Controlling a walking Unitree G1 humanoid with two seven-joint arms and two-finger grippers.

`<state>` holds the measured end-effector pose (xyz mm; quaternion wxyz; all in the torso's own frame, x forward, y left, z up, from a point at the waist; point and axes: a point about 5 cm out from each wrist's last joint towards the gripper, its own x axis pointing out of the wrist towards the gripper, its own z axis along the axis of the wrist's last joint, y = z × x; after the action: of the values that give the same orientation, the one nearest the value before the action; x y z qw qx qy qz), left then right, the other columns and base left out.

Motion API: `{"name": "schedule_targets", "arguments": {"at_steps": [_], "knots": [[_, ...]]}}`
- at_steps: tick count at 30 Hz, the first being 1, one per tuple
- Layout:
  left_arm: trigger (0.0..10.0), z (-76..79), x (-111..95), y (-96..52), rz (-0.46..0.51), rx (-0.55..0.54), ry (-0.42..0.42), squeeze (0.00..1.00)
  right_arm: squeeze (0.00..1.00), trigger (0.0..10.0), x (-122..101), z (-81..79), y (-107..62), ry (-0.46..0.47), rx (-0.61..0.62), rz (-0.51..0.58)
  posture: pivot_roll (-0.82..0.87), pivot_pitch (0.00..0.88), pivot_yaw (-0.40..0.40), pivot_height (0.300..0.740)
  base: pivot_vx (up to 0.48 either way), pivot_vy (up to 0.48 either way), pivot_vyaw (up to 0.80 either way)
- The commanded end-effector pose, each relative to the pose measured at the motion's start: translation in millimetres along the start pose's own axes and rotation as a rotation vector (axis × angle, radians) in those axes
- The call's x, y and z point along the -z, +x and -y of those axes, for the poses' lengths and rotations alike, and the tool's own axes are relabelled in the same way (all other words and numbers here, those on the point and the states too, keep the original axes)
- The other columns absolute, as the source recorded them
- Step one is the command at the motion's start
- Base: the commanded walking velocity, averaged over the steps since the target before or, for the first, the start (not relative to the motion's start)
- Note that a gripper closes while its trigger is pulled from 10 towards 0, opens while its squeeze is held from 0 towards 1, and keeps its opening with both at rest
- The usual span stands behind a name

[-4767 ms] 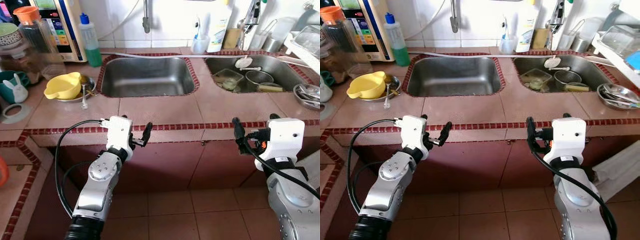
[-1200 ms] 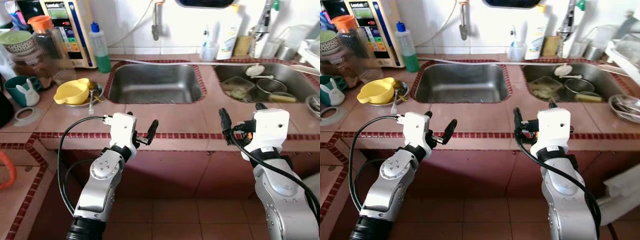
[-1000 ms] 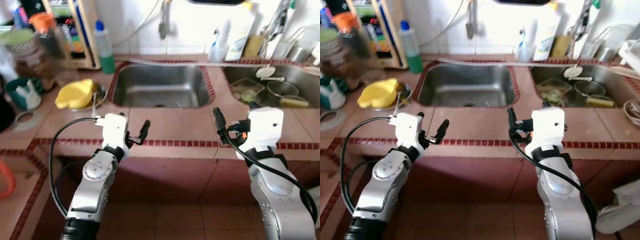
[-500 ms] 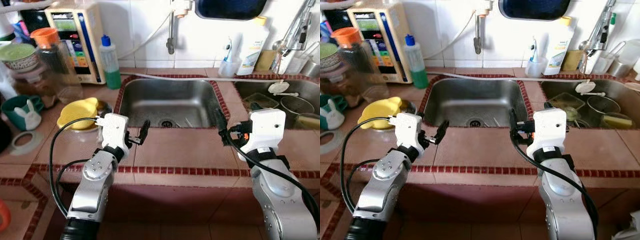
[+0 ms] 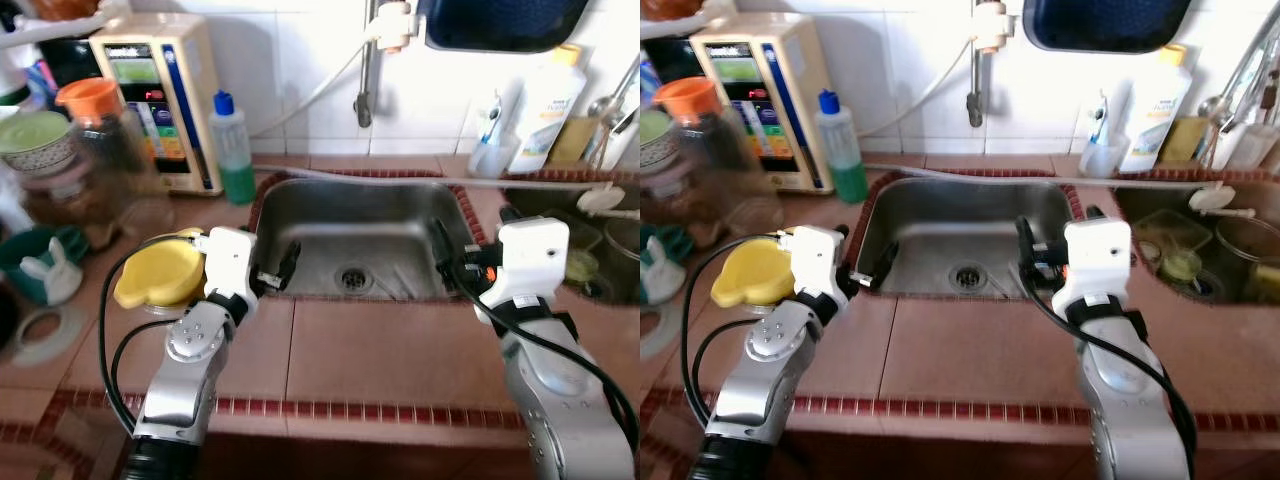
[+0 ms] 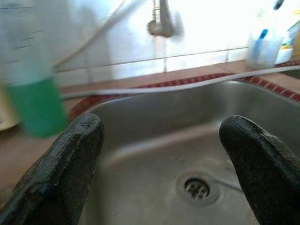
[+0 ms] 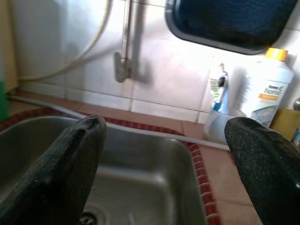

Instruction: Kitchen organization

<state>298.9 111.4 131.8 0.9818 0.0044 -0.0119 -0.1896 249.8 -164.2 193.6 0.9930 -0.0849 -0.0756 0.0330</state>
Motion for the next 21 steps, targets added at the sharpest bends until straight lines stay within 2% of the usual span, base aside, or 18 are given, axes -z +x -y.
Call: {"name": "schedule_targets", "arguments": {"at_steps": [1, 3, 5, 14, 18, 21], "knots": [[10.0, 4.4, -2.3, 1.8, 0.007, 0.015, -0.003, 0.00, 0.00, 10.0, -2.3, 4.3, -0.2, -0.010, 0.014, 0.008, -0.04, 0.000, 0.031, 0.740, 0.360, 0.000, 0.00], [10.0, 4.5, -2.3, 1.8, 0.007, 0.016, -0.003, 0.00, 0.00, 10.0, -2.5, 4.3, -0.3, -0.010, 0.014, 0.008, -0.04, 0.000, 0.030, 0.740, 0.358, 0.000, 0.00], [10.0, 9.4, -9.5, 5.3, 0.055, 0.023, 0.040, 0.00, 0.00, 10.0, -8.4, 9.5, -0.9, -0.019, 0.035, 0.033, -0.04, 0.000, 0.028, 0.740, 0.000, -0.120, 0.00], [10.0, 9.3, -9.0, 5.0, 0.058, 0.002, 0.034, 0.00, 0.00, 10.0, -8.2, 8.8, -1.0, -0.015, 0.032, 0.030, -0.04, 0.000, 0.023, 0.740, 0.000, -0.441, 0.00], [10.0, 8.0, -9.9, 4.8, 0.066, -0.014, 0.055, 0.00, 0.00, 10.0, -7.8, 8.7, -0.9, -0.013, 0.030, 0.027, -0.04, 0.000, 0.020, 0.740, 0.000, 0.000, 0.00], [10.0, 7.1, -9.1, 4.4, 0.061, -0.023, 0.038, 0.00, 0.00, 10.0, -7.3, 7.7, -0.3, -0.012, 0.027, 0.025, -0.03, 0.000, 0.019, 0.740, 0.000, 0.000, 0.00]]}}
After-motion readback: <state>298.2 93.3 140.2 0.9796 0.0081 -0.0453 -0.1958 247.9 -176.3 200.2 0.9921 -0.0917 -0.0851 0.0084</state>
